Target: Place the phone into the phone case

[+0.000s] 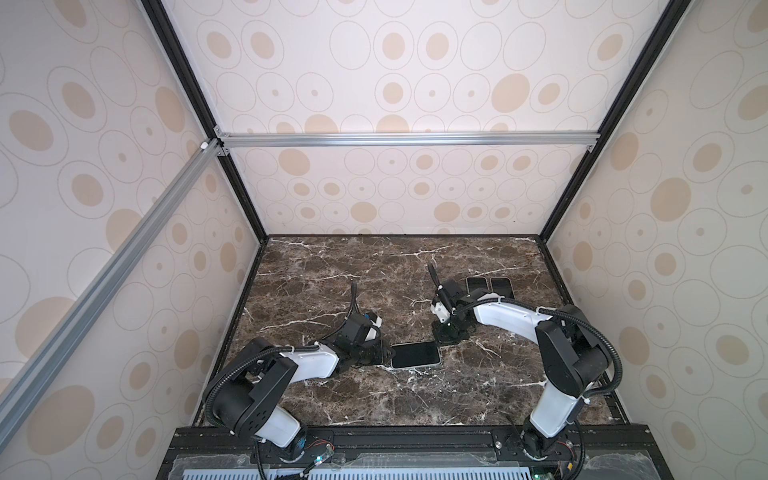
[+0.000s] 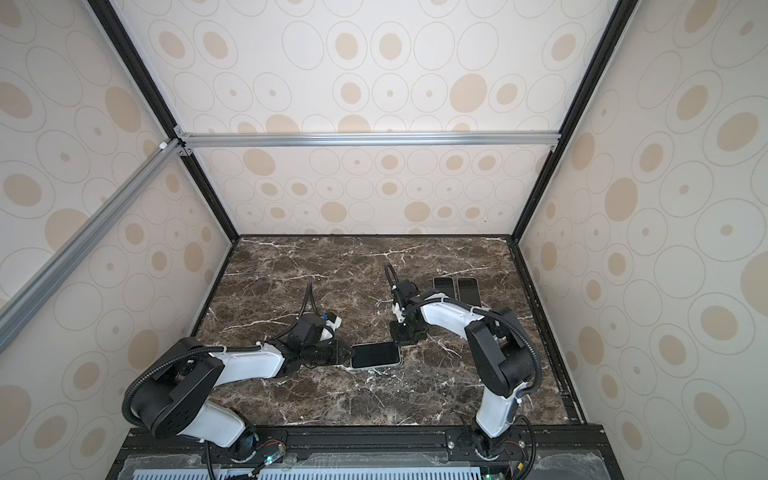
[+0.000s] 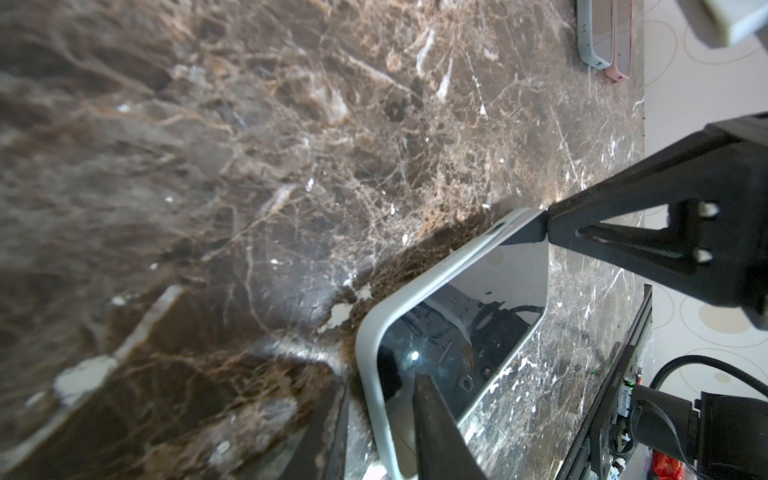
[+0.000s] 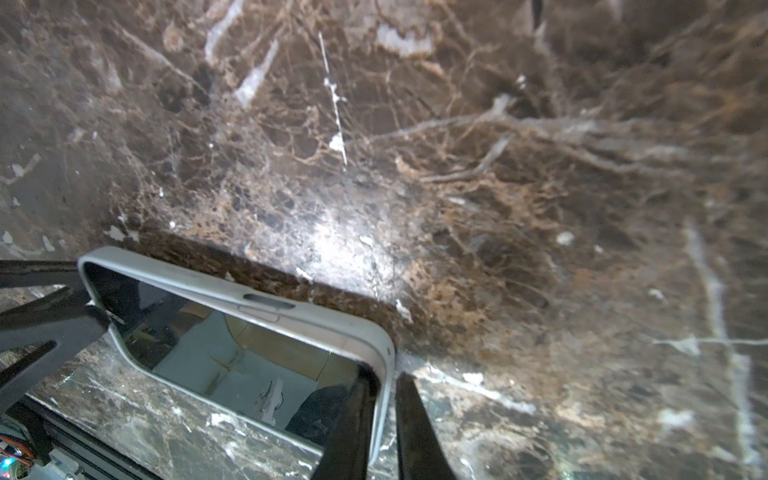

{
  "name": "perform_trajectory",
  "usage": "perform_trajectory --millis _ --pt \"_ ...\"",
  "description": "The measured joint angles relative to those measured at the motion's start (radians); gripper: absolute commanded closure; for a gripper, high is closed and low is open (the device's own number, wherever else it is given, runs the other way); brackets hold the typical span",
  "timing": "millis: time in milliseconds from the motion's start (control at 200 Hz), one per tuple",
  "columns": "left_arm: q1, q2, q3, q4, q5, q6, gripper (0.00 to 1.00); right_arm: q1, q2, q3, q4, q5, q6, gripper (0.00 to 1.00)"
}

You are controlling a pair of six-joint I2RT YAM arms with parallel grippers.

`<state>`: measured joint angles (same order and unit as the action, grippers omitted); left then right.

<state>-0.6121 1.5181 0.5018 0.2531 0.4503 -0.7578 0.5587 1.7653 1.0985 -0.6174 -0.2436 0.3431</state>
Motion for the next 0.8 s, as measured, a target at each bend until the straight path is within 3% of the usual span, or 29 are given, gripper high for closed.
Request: perform_trajectory --millis 800 --pt "0.009 0.039 0.013 0.039 0.018 -0.001 0.78 0.002 0.023 0.002 0.018 -0.028 0.016 0.88"
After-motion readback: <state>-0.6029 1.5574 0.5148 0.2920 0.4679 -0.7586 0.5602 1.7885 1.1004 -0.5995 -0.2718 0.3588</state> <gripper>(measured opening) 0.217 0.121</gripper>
